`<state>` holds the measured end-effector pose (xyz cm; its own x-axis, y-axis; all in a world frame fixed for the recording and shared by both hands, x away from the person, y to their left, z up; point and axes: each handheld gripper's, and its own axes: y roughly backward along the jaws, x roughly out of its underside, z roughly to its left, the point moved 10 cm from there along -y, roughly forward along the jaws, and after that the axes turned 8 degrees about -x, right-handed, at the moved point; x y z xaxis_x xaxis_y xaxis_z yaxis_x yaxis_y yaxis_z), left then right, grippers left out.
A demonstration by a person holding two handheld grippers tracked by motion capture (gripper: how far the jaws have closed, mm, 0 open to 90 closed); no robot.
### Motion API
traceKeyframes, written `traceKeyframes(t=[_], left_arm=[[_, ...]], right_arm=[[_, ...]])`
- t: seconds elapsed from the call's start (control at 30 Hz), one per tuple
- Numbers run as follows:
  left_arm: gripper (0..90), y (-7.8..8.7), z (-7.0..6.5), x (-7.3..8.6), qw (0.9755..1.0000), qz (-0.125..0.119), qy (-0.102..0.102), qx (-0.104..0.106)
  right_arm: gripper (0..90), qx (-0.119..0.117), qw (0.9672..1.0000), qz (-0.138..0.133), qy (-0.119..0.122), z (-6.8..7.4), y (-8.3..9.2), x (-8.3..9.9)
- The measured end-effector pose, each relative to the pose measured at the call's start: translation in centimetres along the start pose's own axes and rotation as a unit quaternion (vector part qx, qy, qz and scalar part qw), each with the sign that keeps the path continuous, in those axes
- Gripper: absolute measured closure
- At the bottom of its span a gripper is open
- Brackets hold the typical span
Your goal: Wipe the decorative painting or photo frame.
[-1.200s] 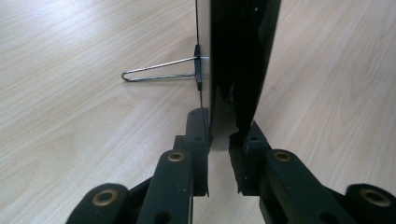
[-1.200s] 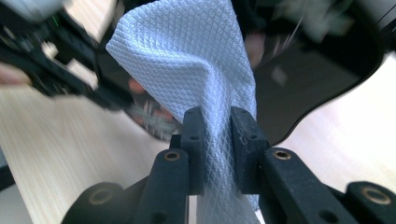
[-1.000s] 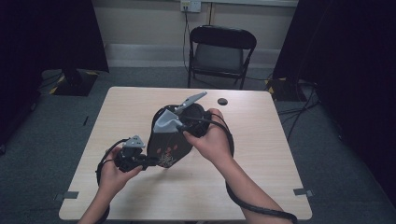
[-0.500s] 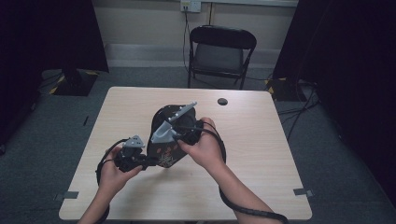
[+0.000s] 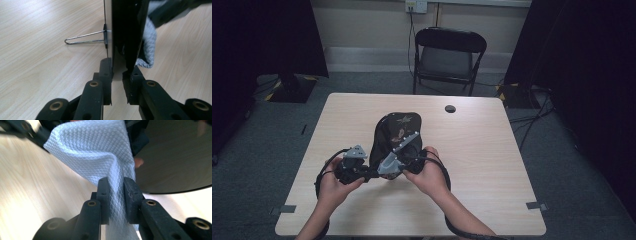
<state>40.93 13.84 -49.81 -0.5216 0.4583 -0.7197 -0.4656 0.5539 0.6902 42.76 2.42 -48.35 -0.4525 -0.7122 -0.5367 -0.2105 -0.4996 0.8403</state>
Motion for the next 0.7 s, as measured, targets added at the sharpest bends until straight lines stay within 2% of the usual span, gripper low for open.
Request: traceKeyframes(t=[0.03,0.07,0.1,0.2,0.7], left_arm=[[78.5,0.0,0.0,0.0,1.0,0.0,0.0,0.0],[78.5,0.0,0.0,0.0,1.0,0.0,0.0,0.0],[78.5,0.0,0.0,0.0,1.0,0.0,0.0,0.0],[78.5,0.0,0.0,0.0,1.0,-0.001,0.0,0.0],[77.5,0.0,0.1,0.0,1.0,-0.005,0.004,0.005]], right_arm=[[77.3,0.0,1.0,0.0,0.0,0.0,0.0,0.0],[77.3,-0.004,0.9999,0.005,-0.01,0.0,-0.8,0.8],[77.3,-0.004,0.9999,0.005,-0.01,0.0,-0.8,0.8],[77.4,-0.007,0.9996,0.021,-0.02,-0.3,-2.1,2.3],[77.4,-0.01,0.998,0.057,-0.027,-0.3,-4.7,5.0]])
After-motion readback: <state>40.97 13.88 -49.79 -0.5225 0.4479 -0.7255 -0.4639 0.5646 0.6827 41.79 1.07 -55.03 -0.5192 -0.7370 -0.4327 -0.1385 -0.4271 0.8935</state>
